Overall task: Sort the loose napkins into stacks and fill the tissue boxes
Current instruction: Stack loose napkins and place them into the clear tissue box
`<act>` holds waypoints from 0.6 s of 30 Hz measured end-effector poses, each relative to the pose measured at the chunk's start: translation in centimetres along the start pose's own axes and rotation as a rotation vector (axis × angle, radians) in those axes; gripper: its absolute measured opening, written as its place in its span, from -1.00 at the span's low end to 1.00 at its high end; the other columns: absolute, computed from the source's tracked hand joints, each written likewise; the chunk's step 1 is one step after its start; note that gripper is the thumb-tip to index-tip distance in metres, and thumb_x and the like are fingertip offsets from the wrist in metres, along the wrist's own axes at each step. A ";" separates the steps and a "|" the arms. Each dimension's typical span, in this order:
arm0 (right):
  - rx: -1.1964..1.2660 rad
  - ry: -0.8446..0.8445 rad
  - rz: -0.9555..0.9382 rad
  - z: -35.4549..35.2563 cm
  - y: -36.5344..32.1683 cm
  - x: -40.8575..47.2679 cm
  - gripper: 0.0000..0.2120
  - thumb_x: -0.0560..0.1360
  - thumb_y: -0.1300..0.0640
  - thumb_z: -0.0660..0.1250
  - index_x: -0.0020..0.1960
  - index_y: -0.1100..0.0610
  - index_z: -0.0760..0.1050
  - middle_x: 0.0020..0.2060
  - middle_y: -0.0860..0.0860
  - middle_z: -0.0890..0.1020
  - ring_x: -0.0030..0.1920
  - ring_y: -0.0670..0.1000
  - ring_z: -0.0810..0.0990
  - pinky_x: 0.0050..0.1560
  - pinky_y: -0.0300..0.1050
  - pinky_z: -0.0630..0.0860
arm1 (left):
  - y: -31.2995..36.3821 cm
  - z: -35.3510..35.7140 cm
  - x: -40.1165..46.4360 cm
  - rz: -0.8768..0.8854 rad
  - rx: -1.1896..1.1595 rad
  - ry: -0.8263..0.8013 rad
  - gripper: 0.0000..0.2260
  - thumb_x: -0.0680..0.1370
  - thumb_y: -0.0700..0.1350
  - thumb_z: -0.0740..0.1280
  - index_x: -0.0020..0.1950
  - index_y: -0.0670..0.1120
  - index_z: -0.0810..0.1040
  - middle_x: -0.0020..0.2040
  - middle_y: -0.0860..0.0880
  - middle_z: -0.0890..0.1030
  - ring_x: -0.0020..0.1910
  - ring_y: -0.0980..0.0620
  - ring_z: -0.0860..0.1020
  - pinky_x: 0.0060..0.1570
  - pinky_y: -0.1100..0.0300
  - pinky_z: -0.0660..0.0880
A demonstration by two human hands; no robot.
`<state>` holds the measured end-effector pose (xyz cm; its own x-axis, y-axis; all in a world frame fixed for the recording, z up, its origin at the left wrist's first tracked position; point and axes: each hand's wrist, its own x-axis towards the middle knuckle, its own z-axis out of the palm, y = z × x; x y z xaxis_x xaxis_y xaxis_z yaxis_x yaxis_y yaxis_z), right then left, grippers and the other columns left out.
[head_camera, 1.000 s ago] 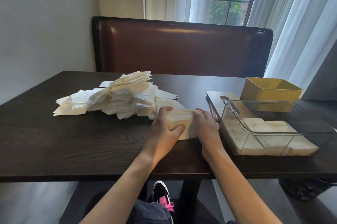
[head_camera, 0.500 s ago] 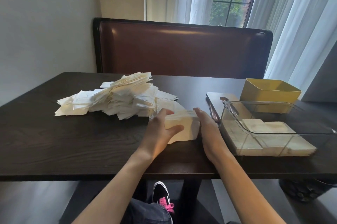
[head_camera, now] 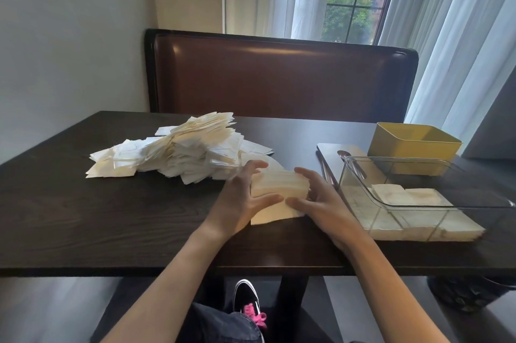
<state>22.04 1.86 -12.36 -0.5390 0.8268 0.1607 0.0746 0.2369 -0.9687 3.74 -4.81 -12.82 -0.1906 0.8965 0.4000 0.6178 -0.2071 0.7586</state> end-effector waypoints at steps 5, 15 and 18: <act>-0.015 -0.002 0.014 0.0 0.1 -0.3 -0.39 0.51 0.38 0.37 0.42 -0.05 0.29 0.12 0.03 0.61 0.08 -0.06 0.63 0.18 -0.08 0.57 | -0.3 0.5 -0.6 0.022 0.079 -0.063 -0.33 0.44 0.04 0.56 0.47 0.04 0.35 0.42 0.02 0.44 0.35 0.21 0.35 0.26 0.38 0.24; 0.124 0.067 0.028 0.0 0.5 -0.3 -0.37 0.48 0.41 0.39 0.46 0.06 0.32 0.21 0.02 0.56 0.14 -0.04 0.60 0.03 -0.25 0.57 | -0.7 0.6 -0.5 0.015 0.046 0.007 -0.42 0.45 -0.08 0.56 0.41 0.05 0.41 0.18 0.00 0.58 0.14 0.05 0.56 0.21 0.14 0.52; 0.281 0.143 0.105 0.8 0.1 0.0 -0.43 0.56 0.26 0.35 0.51 0.14 0.25 0.25 -0.03 0.52 0.18 -0.12 0.54 0.05 -0.31 0.53 | -0.5 1.1 -0.4 -0.035 0.024 -0.007 -0.41 0.46 -0.05 0.55 0.43 0.03 0.39 0.24 0.02 0.55 0.20 0.09 0.51 0.15 0.45 0.40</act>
<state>21.34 1.46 -12.58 -0.4156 0.9074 0.0627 -0.1219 0.0127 -0.9925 4.34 -4.67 -13.94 -0.2070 0.9058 0.3697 0.6289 -0.1663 0.7595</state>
